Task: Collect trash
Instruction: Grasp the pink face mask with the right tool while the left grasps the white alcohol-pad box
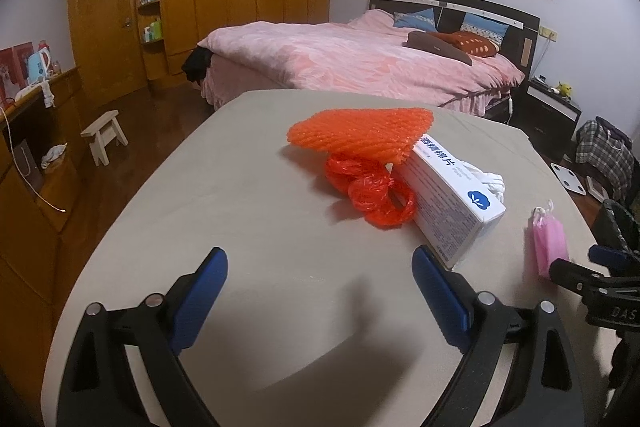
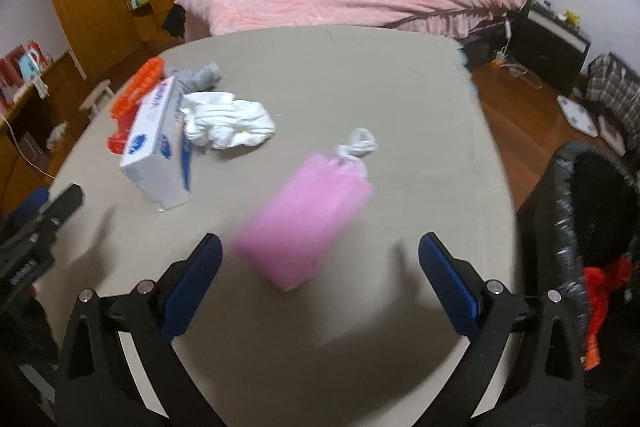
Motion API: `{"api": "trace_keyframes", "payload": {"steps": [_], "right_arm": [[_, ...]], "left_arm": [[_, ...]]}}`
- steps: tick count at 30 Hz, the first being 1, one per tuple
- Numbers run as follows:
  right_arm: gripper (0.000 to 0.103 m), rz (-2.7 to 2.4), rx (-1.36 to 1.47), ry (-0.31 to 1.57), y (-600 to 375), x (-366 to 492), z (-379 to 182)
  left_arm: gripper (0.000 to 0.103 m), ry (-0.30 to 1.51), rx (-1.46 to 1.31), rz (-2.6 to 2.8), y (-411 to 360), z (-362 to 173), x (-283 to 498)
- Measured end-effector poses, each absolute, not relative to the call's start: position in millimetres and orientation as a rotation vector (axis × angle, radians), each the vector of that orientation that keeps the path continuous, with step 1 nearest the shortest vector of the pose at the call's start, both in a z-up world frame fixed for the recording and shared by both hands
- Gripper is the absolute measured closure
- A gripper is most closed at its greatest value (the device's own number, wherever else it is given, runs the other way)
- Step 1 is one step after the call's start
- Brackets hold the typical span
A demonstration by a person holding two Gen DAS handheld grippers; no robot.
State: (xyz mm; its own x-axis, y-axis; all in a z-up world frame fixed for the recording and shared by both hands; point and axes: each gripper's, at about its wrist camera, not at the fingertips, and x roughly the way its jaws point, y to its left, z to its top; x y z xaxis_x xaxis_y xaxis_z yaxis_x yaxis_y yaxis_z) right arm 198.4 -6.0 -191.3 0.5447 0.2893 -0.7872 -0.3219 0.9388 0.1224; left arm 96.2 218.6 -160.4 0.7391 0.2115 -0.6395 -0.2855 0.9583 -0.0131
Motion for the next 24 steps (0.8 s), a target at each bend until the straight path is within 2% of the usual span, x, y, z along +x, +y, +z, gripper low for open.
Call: {"api": "trace_keyframes", "payload": {"steps": [4,19,24], "right_arm": [[0.023,0.37,-0.01,0.961,1,202,-195],[0.023,0.239,-0.101,0.937,-16,202,-198],[0.023,0.252,-0.048,0.919,-31,205,-193]], "left_arm": [[0.012,0.691,-0.115,0.273,218,-160,97],[0.012,0.698,-0.12,0.266,219,-162,96],[0.012,0.7,-0.112,0.259,216,-162,96]]}}
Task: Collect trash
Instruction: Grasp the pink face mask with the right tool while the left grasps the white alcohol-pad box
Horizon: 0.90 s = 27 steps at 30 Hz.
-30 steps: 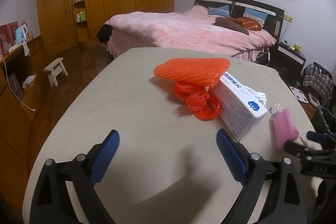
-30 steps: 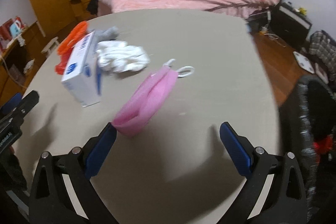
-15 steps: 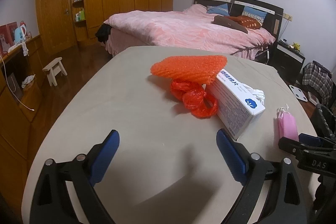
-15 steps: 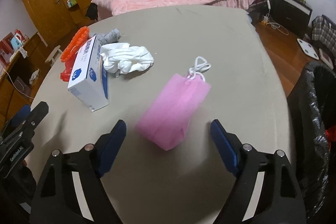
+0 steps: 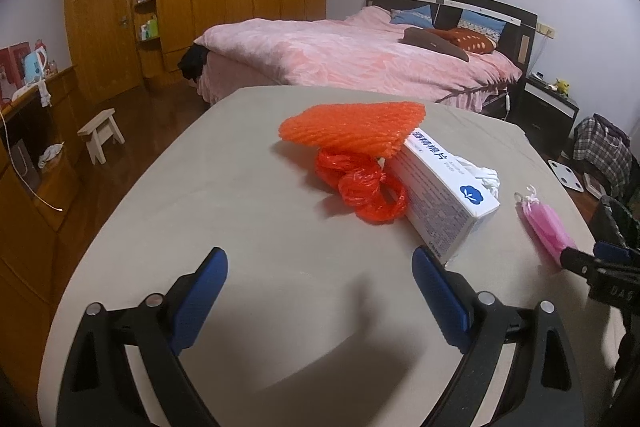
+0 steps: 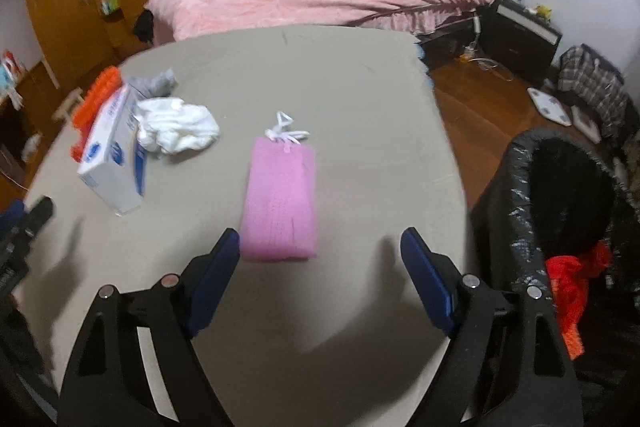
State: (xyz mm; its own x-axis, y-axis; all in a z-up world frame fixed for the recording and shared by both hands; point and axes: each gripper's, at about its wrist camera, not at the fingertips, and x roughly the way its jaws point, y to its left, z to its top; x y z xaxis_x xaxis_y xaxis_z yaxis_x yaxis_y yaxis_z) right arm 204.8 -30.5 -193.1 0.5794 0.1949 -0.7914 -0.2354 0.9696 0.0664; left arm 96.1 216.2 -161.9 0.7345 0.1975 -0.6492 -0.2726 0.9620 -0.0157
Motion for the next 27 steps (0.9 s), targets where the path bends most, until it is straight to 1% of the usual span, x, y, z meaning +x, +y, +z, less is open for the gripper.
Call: {"api": "trace_keyframes", "payload": {"steps": [3,5,6,8,9,10,13,16,25,27], "right_arm": [[0.023,0.295,-0.005,0.931,-29,208,-196],[0.03,0.301,0.004,0.942,-26,212,-199],[0.036,0.3,0.001,0.947,-25,214,-201],[0.045,0.309,0.0,0.937,-24,216,-201],[0.054,0.315,0.001,0.938,-23,216,-201],[0.067,0.326,0.001,0.94,-23,217,-201],[0.075,0.342,-0.001,0.945,-24,217,-200],[0.08,0.345,0.017,0.94,-30,218,-197],[0.08,0.312,0.011,0.89,-46,224,-183],[0.08,0.31,0.008,0.885,-49,225,-182]], "left_arm": [[0.012,0.698,-0.109,0.258,215,-161,95],[0.012,0.702,-0.111,0.259,215,-162,95],[0.012,0.703,-0.111,0.259,215,-162,95],[0.012,0.706,-0.108,0.258,215,-162,95],[0.012,0.708,-0.103,0.257,214,-162,96],[0.012,0.708,-0.102,0.256,213,-162,96],[0.012,0.708,-0.108,0.243,207,-161,97],[0.012,0.712,-0.12,0.213,196,-161,100],[0.012,0.69,-0.134,0.119,152,-155,126],[0.014,0.689,-0.139,0.12,147,-157,134]]}}
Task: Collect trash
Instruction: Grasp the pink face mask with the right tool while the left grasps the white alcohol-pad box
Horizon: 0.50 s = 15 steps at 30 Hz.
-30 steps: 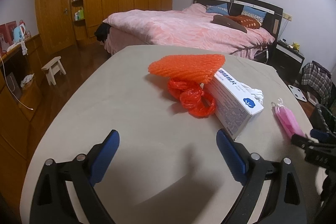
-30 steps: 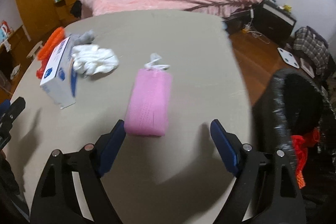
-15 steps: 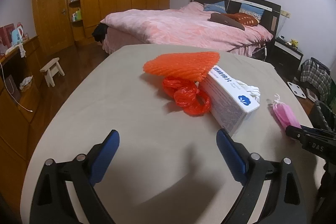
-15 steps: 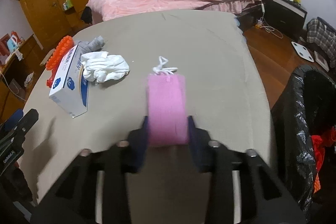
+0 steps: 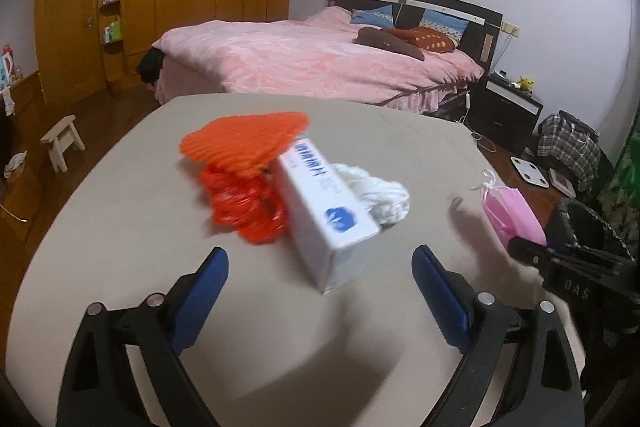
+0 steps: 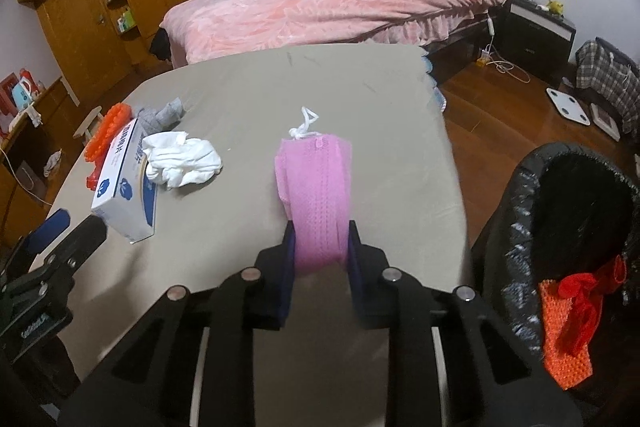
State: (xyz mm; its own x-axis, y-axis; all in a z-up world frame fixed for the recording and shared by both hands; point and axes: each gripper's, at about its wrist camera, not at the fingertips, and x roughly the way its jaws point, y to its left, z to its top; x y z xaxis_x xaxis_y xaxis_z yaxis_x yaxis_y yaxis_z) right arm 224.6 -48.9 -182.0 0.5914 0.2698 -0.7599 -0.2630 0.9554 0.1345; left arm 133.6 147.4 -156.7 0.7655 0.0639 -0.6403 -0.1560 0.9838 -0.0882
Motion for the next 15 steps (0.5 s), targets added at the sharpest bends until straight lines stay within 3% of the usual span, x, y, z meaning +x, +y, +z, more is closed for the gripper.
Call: {"api": "trace_keyframes", "payload": {"steps": [7,12,15], "right_arm": [[0.08,0.306,0.031,0.891,-57,228,-182],[0.08,0.307,0.029,0.893,-58,228,-182],[0.08,0.311,0.028,0.894,-59,226,-182]], "left_arm": [[0.026,0.713,-0.124,0.17,138,-164,163],[0.058,0.76,-0.141,0.179,139,-171,180],[0.062,0.755,-0.153,0.186,143,-170,175]]}}
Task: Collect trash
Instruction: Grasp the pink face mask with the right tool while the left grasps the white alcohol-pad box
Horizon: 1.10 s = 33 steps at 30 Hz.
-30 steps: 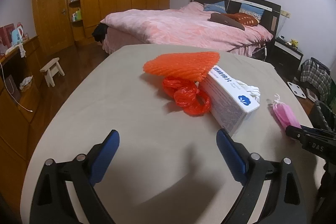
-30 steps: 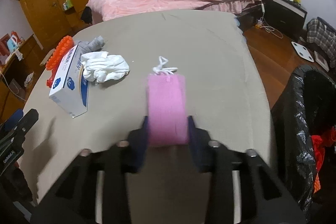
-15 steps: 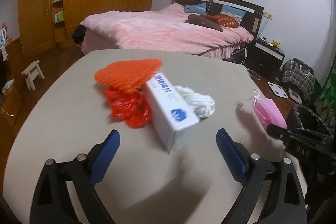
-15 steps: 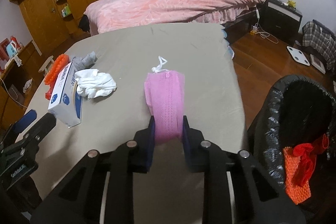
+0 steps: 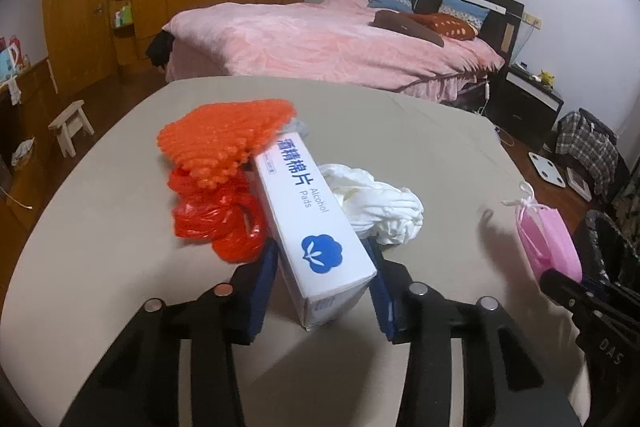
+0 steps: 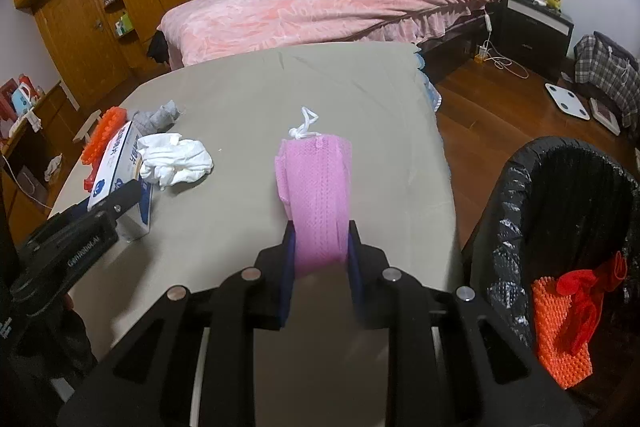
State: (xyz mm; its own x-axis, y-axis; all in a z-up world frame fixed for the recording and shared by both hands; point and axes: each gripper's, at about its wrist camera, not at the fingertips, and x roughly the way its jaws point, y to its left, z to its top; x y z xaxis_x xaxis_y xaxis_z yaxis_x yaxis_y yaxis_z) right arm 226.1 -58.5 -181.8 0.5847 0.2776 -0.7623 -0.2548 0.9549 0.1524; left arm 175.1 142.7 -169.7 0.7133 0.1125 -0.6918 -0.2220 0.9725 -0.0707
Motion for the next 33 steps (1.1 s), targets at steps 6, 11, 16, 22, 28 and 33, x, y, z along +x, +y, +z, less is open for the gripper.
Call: {"api": "trace_keyframes", "payload": {"steps": [6,11,16,22,28,33], "right_arm": [[0.08,0.316,0.033,0.898,-60,222,-182],[0.08,0.317,0.035,0.904,-57,223,-182],[0.08,0.315,0.028,0.905,-55,221,-180],[0.08,0.319,0.025,0.897,-56,218,-176],[0.08,0.328,0.032,0.868,-58,210,-164],[0.08,0.339,0.046,0.839,-62,199,-148]], "left_arm": [[0.068,0.761,-0.125,0.159,144,-164,146],[0.058,0.809,-0.138,0.139,149,-172,140],[0.047,0.824,-0.157,0.158,153,-174,153],[0.073,0.811,-0.162,0.161,155,-173,154],[0.073,0.759,-0.147,0.163,153,-158,132],[0.073,0.73,-0.112,0.155,144,-140,115]]}}
